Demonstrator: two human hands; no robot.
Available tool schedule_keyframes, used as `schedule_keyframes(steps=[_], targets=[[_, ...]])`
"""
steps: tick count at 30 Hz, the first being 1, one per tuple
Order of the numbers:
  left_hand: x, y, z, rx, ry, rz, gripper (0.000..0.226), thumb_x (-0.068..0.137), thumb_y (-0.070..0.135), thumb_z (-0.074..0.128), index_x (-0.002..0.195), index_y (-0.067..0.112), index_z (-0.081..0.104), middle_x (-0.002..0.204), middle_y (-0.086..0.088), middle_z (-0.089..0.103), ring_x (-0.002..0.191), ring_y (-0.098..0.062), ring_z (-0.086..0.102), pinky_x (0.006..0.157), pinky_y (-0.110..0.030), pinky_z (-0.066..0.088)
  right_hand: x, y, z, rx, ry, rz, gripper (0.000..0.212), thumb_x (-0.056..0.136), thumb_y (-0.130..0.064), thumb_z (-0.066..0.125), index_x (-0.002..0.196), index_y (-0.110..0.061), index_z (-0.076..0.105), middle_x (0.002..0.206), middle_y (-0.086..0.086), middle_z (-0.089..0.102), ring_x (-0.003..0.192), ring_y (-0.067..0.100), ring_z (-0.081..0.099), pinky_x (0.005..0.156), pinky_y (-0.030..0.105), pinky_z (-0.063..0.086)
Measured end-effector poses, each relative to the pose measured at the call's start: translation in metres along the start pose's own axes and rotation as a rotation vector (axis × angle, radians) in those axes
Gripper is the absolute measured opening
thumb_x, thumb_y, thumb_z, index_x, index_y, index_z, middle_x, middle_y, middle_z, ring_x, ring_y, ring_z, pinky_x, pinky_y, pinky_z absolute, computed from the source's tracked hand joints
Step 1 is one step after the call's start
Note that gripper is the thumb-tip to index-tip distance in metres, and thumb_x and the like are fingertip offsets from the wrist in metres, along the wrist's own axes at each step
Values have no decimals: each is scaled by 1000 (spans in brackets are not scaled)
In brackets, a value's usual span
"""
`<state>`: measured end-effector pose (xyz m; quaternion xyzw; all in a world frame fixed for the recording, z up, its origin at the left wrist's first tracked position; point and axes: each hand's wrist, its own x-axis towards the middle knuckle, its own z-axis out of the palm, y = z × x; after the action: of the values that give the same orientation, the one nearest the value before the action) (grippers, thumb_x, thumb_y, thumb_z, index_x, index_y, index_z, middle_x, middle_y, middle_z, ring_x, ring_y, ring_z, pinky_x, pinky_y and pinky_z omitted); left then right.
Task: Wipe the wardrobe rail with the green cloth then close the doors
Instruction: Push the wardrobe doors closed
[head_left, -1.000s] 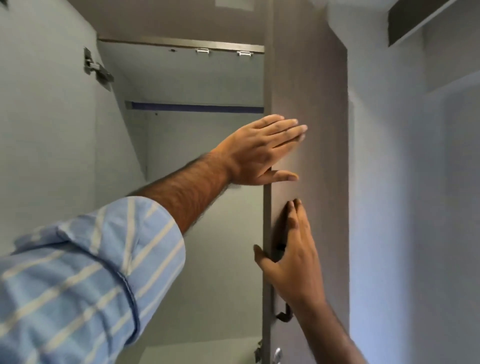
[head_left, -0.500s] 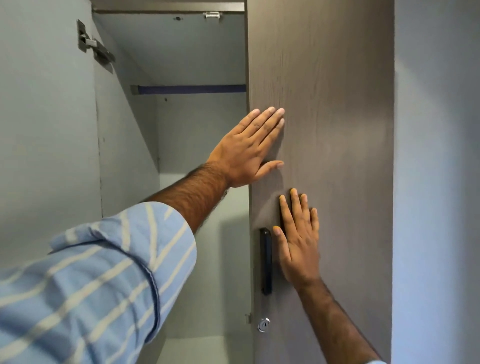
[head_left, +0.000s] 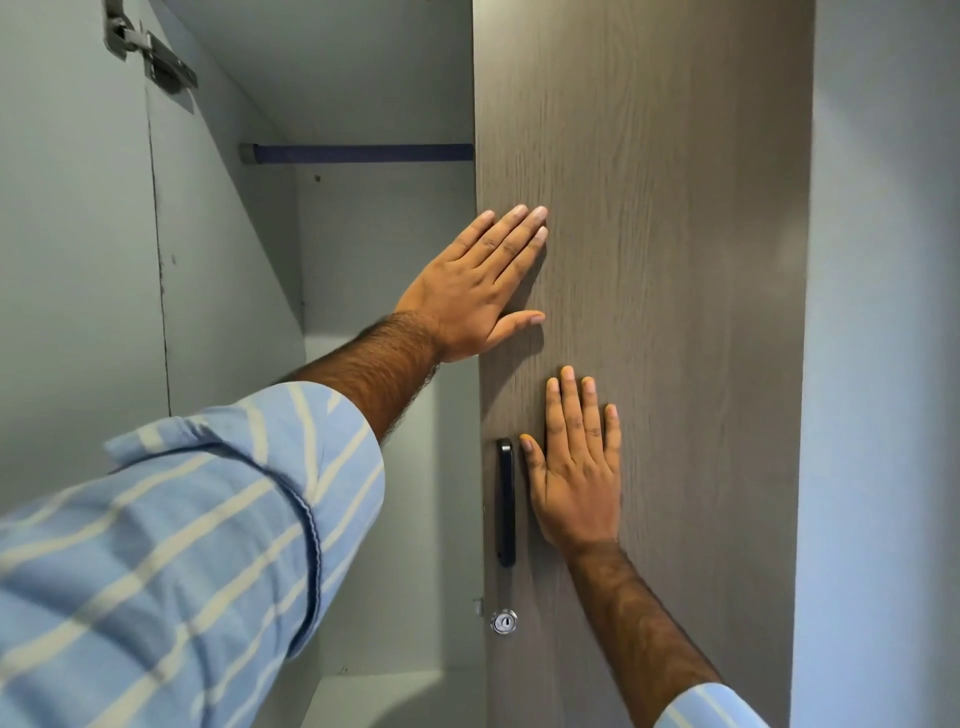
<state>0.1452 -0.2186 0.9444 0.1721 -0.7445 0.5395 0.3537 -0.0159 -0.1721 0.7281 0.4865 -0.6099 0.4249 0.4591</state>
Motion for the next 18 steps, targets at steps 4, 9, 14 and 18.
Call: schedule_keyframes(steps=[4, 9, 14, 18], targets=[[-1, 3, 15, -12, 10, -30, 86, 104, 67, 15, 165, 6, 9, 175, -13, 9, 163, -29, 8, 134, -47, 13, 1, 4, 11, -20, -2, -9, 65, 112, -48, 18, 169, -16, 17, 178, 2, 10, 166, 22, 7, 133, 52, 15], [-3, 9, 32, -23, 29, -62, 84, 106, 65, 16, 165, 6, 11, 175, -14, 11, 163, -30, 11, 133, -47, 15, 2, 7, 21, -32, 18, -22, 64, 112, -46, 20, 169, -17, 12, 179, 3, 9, 166, 23, 8, 133, 51, 14], [-1, 11, 40, -14, 59, -82, 81, 106, 64, 15, 165, 7, 15, 174, -13, 16, 162, -29, 13, 132, -45, 11, 3, 7, 26, -45, 35, -29, 66, 112, -47, 19, 170, -19, 4, 179, 3, 6, 166, 23, 5, 135, 48, 6], [-1, 13, 27, -32, -34, -106, 81, 106, 63, 14, 166, 9, 6, 176, -11, 6, 163, -27, 5, 134, -46, 9, 4, 4, 13, -61, -10, -28, 65, 112, -44, 26, 169, -17, 13, 179, 4, 8, 166, 23, 6, 134, 50, 12]])
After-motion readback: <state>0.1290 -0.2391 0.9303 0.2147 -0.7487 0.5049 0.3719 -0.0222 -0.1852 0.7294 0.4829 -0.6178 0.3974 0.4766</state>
